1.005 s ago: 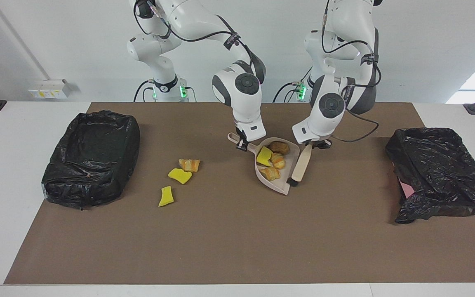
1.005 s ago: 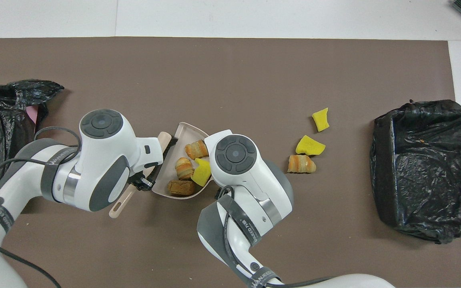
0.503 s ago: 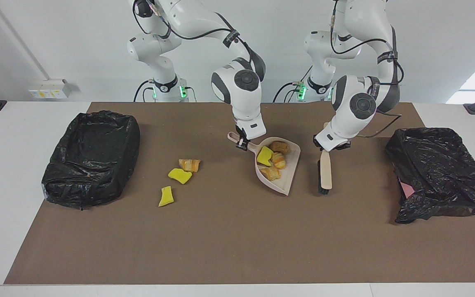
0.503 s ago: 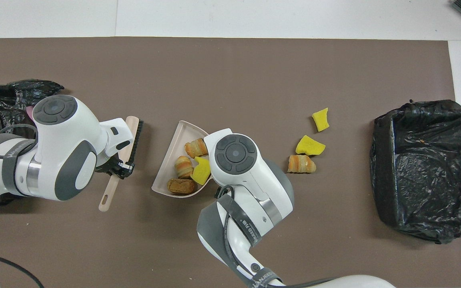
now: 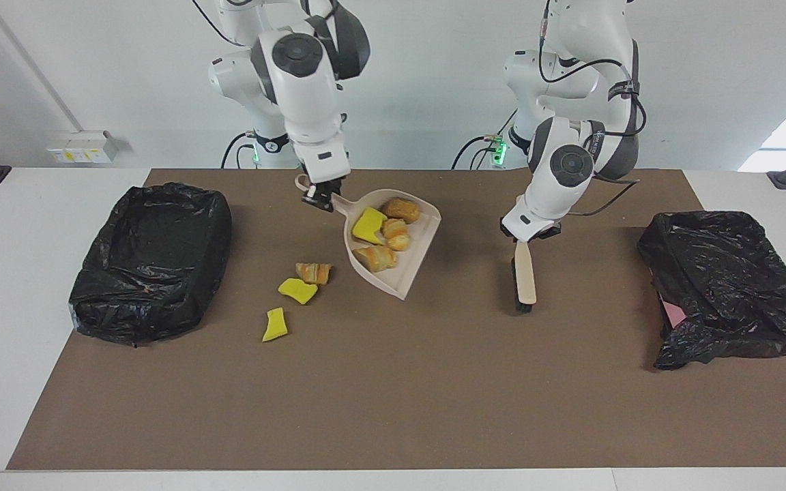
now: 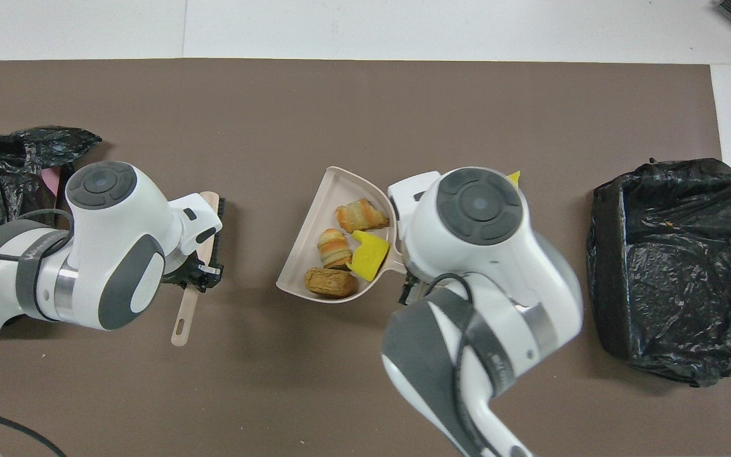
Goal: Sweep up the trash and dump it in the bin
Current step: 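Carry the loaded dustpan with the right gripper to the nearby trash bag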
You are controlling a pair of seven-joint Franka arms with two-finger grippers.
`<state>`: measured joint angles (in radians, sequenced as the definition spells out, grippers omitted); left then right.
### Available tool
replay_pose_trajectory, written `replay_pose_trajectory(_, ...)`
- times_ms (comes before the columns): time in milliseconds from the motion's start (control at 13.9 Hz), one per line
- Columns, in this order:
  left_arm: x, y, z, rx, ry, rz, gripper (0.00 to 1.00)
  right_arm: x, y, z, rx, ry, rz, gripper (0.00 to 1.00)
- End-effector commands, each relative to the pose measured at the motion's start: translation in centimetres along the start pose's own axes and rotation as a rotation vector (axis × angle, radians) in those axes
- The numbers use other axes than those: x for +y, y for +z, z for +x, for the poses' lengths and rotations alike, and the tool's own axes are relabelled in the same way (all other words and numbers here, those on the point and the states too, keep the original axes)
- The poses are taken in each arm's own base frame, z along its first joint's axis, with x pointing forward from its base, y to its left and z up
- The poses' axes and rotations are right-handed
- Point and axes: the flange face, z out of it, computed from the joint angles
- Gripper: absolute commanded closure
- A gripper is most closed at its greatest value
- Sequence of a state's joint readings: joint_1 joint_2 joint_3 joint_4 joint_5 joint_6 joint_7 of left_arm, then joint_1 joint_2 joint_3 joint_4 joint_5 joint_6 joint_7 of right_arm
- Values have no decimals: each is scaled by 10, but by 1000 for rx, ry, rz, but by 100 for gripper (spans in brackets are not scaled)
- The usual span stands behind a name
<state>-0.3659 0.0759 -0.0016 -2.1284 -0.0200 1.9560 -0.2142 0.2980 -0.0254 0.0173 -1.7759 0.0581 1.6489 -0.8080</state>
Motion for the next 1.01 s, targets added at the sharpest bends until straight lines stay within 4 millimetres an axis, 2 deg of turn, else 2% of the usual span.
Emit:
replay_pose_trajectory(0, 39, 14, -42, 68, -71, -6, 100, 32, -28, -82, 18, -14, -3, 100)
replay_pose_trajectory(144, 66, 27, -76, 90, -85, -5, 100, 65, -35, -146, 30, 6, -1, 100)
replay_pose_trajectory(287, 97, 35, -97, 68, -111, -22, 100, 94, -37, -208, 29, 5, -17, 100)
replay_pose_trajectory(359, 118, 37, -108, 61, -127, -34, 100, 104, -35, -237, -11, 9, -40, 100)
replay_pose_trajectory(431, 133, 40, -116, 54, -144, -43, 100, 112, -32, -259, -76, 10, -70, 100)
replay_pose_trajectory(574, 153, 40, -129, 41, -185, -75, 100, 132, -10, -317, -145, -24, -70, 100)
replay_pose_trajectory(718, 161, 41, -133, 34, -224, -98, 100, 145, 3, -361, -221, -104, -116, 100)
replay_pose_trajectory(790, 167, 43, -134, 42, -216, -103, 100, 149, 7, -375, -279, -119, -117, 100)
replay_pose_trajectory(862, 166, 47, -135, 47, -217, -104, 100, 156, 17, -381, -344, -143, -97, 100)
replay_pose_trajectory(933, 165, 48, -134, 50, -211, -106, 94, 157, 24, -379, -422, -180, -92, 100)
